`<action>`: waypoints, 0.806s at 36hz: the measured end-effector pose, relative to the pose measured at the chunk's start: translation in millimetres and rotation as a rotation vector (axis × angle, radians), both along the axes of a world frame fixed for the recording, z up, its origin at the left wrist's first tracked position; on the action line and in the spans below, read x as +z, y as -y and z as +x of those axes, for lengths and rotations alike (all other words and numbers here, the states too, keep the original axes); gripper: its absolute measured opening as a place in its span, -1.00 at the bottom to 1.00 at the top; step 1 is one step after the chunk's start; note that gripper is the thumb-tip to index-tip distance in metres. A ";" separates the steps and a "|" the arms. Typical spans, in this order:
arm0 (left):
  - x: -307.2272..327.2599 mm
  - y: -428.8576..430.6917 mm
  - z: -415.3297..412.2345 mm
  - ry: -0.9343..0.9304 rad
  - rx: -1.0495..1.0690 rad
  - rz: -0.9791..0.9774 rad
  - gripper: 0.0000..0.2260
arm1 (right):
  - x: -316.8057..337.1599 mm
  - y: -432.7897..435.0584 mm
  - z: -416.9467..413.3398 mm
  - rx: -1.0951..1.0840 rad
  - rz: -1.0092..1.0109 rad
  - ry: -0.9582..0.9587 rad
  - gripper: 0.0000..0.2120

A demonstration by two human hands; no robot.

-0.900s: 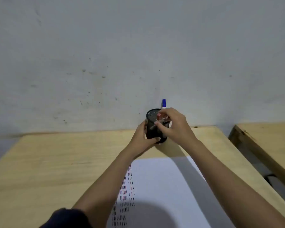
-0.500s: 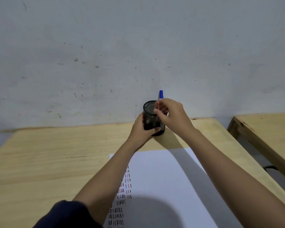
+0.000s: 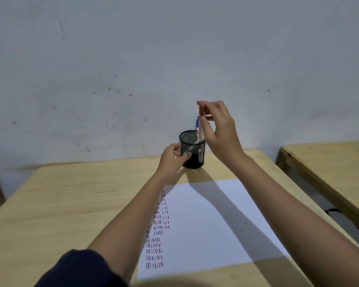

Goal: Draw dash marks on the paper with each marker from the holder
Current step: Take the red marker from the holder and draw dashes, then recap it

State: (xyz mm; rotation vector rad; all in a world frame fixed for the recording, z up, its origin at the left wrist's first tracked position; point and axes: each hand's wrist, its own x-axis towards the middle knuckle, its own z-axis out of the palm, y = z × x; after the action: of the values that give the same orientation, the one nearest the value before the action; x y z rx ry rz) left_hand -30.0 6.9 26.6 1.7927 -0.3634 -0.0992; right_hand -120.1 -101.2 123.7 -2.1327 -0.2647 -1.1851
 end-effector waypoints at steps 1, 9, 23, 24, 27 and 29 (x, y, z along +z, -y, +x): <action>5.5 -6.0 -5.8 0.009 -0.012 -0.024 -0.72 | -1.7 -1.5 -4.5 0.006 -0.022 -0.002 -0.74; 43.5 -58.5 -64.0 0.043 -0.091 -0.329 -0.87 | -45.3 -12.2 -40.8 0.036 -0.100 -0.168 -0.76; 11.9 -90.4 -113.7 0.215 -0.085 -0.039 -0.89 | -82.8 -38.4 -64.0 0.100 -0.302 -0.479 -0.83; 12.6 -91.1 -114.9 0.224 -0.087 -0.028 -0.88 | -82.3 -38.6 -64.2 0.100 -0.323 -0.481 -0.83; 16.8 -91.2 -116.2 0.233 -0.086 -0.010 -0.89 | -79.0 -37.1 -63.4 0.091 -0.362 -0.475 -0.82; 20.6 -90.8 -116.1 0.236 -0.079 -0.008 -0.92 | -76.1 -36.0 -63.1 0.091 -0.369 -0.462 -0.82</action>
State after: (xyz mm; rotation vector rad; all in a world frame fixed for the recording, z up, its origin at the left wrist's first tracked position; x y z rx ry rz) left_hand -146.1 97.8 47.2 1.7862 -0.6029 0.0592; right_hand -183.2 -65.2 47.6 -2.6098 -0.3870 -0.5949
